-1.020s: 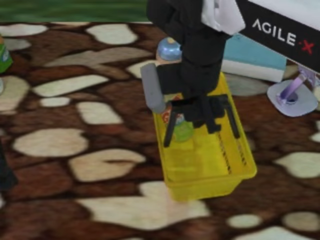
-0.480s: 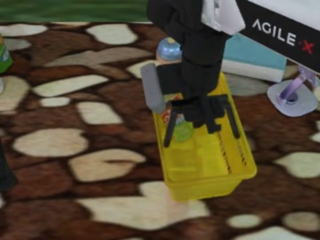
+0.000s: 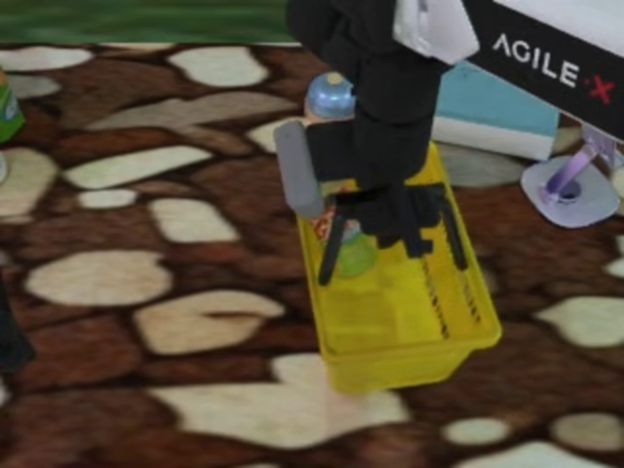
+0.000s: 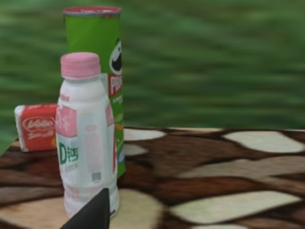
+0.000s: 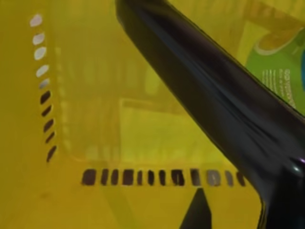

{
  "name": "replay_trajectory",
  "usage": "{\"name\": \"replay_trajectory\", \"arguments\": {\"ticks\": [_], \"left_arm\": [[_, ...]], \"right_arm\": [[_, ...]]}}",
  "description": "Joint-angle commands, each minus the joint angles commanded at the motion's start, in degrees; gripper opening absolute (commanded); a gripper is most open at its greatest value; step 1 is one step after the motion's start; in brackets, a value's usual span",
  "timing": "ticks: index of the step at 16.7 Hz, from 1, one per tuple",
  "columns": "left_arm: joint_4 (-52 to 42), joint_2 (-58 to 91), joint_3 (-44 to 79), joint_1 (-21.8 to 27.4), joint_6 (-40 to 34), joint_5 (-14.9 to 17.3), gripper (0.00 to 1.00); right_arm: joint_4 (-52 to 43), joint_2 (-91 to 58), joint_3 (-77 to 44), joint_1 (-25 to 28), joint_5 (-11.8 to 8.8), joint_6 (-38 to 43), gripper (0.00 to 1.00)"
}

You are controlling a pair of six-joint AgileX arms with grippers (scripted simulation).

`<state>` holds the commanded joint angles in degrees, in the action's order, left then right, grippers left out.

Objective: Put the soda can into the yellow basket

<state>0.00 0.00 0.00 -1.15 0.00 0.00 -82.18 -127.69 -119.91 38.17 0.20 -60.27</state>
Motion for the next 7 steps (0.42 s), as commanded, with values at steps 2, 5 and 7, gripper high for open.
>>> {"name": "replay_trajectory", "arguments": {"ticks": [2, 5, 7], "left_arm": [[0.0, 0.0, 0.0, 0.0, 0.0, 0.0, 1.0], [0.0, 0.0, 0.0, 0.0, 0.0, 0.0, 1.0], [0.0, 0.0, 0.0, 0.0, 0.0, 0.0, 1.0]], "right_arm": [[-3.06, 0.23, -2.81, -0.45, -0.01, -0.58, 0.0], [-8.44, 0.78, -7.43, -1.24, -0.01, -1.57, 0.0], [-9.81, 1.02, -8.74, -1.5, -0.01, -1.86, 0.0]]}}
